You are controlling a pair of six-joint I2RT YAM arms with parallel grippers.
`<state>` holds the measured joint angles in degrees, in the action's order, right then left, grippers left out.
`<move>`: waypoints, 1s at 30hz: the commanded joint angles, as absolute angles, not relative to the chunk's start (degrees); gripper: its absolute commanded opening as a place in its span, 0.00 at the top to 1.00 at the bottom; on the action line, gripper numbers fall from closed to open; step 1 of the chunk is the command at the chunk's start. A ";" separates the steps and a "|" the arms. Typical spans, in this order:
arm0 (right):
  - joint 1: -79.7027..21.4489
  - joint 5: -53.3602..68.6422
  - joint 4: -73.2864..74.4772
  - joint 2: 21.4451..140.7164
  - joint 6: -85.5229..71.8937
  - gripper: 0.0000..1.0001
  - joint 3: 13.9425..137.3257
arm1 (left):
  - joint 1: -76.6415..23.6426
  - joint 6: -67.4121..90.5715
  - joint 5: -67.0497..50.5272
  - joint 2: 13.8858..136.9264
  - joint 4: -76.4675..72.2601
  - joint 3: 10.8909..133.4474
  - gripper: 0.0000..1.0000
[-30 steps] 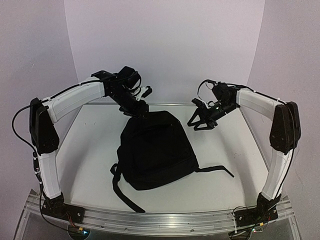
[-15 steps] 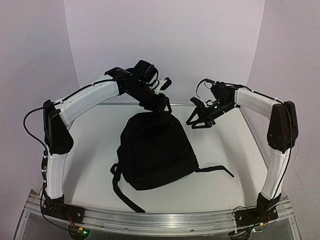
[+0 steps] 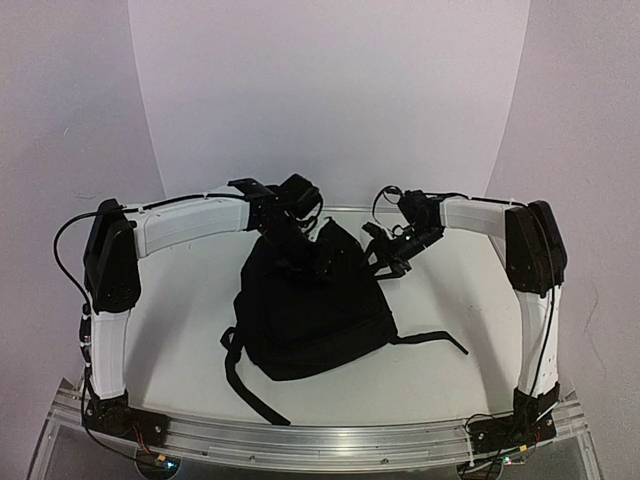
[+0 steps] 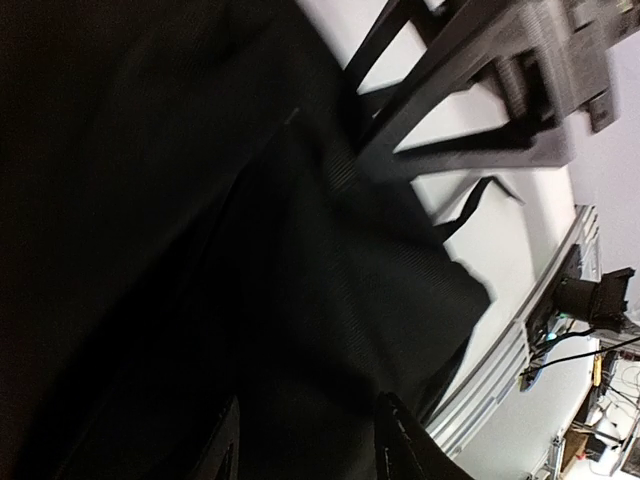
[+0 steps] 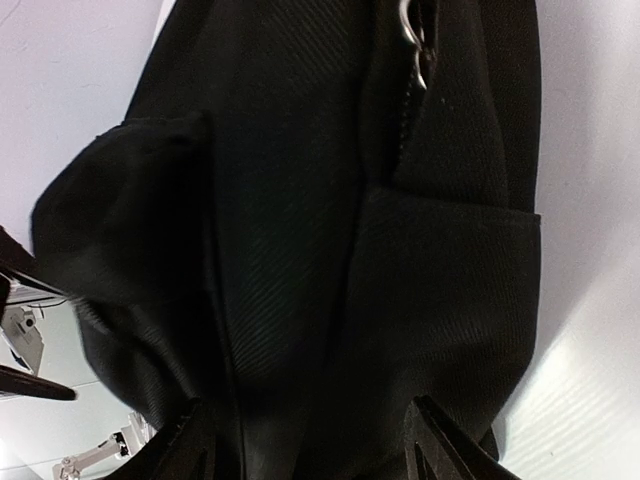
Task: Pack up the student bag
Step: Zip the student bag at the center of the board.
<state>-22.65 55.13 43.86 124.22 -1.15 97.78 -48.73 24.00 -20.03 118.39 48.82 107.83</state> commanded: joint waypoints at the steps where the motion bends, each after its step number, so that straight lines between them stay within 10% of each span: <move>1: -25.35 57.93 40.85 125.89 -2.87 0.40 101.13 | -48.66 28.46 -17.33 112.08 48.52 102.13 0.55; 11: -27.33 65.78 40.44 118.55 -2.01 1.00 95.47 | -41.23 32.37 -4.92 119.28 55.22 106.53 0.61; 30: -28.26 67.17 39.99 116.11 1.36 1.00 98.36 | -53.63 35.44 -1.72 116.95 53.93 121.75 0.44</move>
